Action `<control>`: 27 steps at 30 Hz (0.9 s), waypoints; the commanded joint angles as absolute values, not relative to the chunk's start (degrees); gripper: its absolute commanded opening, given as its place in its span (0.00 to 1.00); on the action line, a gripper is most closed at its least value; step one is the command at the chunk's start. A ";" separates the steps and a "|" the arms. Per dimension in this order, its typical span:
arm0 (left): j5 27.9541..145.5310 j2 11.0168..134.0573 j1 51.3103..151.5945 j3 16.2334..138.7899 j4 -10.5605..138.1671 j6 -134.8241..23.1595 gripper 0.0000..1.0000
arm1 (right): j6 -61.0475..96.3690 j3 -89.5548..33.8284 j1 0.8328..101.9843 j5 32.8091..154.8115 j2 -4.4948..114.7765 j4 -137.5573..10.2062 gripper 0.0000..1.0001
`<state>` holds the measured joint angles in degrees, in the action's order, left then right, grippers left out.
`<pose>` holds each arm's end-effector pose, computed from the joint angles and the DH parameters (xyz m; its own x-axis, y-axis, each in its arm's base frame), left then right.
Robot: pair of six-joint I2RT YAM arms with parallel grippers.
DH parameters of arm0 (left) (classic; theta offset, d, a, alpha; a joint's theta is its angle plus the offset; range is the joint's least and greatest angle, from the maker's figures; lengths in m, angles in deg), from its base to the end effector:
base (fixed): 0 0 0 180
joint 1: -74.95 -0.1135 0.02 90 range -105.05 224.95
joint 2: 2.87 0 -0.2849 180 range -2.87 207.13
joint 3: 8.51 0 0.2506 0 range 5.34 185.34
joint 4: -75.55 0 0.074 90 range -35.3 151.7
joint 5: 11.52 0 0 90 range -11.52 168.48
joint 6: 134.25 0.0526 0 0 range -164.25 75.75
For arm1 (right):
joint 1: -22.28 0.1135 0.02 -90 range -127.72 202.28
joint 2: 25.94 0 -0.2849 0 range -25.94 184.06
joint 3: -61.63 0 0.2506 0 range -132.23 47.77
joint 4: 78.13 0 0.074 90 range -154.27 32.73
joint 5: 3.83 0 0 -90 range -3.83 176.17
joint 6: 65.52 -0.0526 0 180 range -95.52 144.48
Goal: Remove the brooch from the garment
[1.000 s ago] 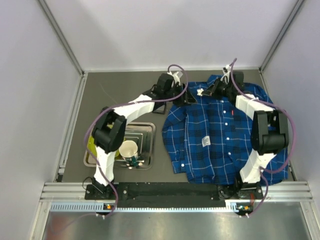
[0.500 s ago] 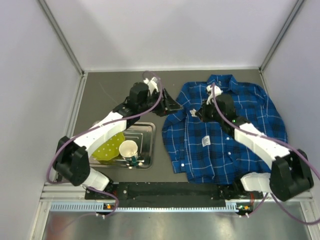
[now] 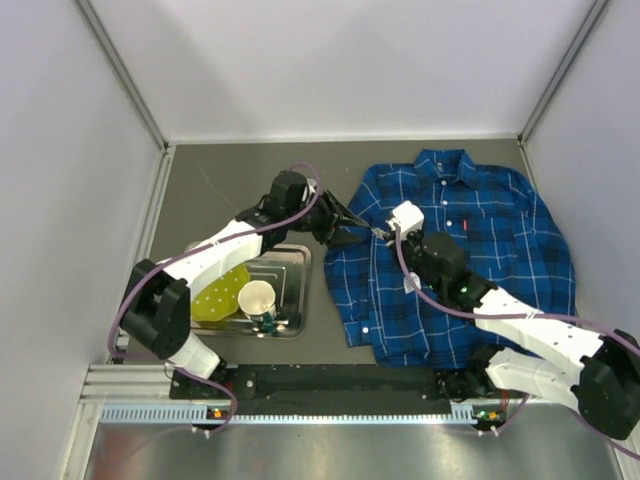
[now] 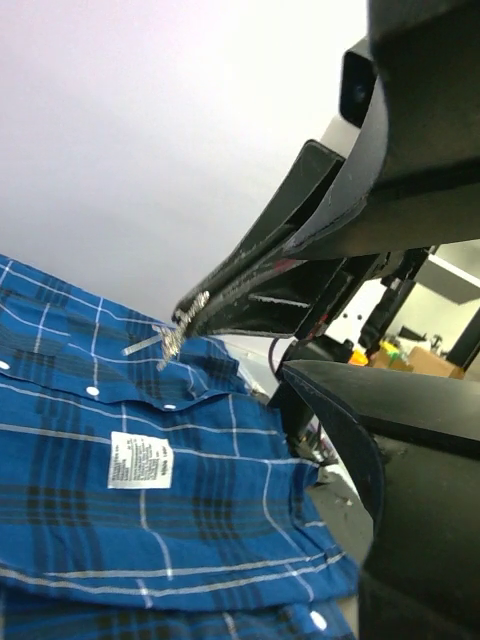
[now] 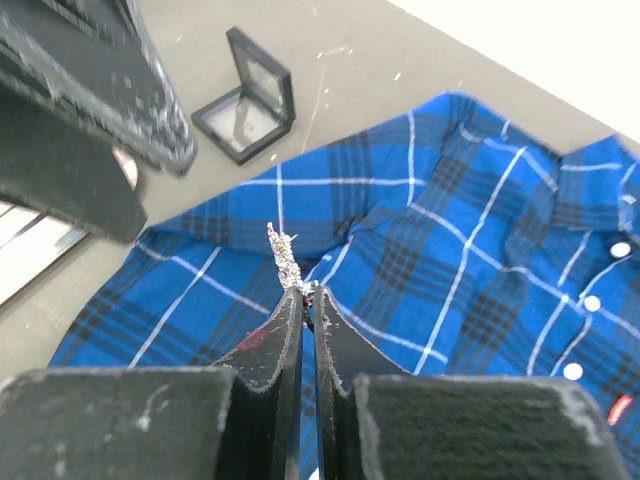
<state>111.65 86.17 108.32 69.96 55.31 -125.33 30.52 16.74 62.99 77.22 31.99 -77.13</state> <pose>0.2873 -0.2237 0.2919 -0.9089 -0.3916 0.1437 -0.2903 0.3466 -0.8919 0.1835 0.1471 0.2678 -0.1271 -0.2465 -0.9608 -0.5463 0.8259 -0.1396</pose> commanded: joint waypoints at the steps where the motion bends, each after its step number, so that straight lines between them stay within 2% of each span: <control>1: 111.09 84.93 109.05 71.27 54.58 -132.83 0.50 | 37.21 16.74 65.43 71.14 31.28 -86.15 0.00; 7: 111.71 86.51 109.14 68.63 58.80 -139.61 0.50 | 37.22 17.45 66.05 72.63 31.72 -88.97 0.00; 18: 107.84 89.06 109.23 69.94 60.73 -142.51 0.54 | 36.69 17.27 66.93 76.15 31.98 -88.97 0.00; 27: 107.57 91.43 110.02 72.31 61.26 -142.60 0.46 | 37.13 16.92 67.72 75.62 32.77 -88.53 0.00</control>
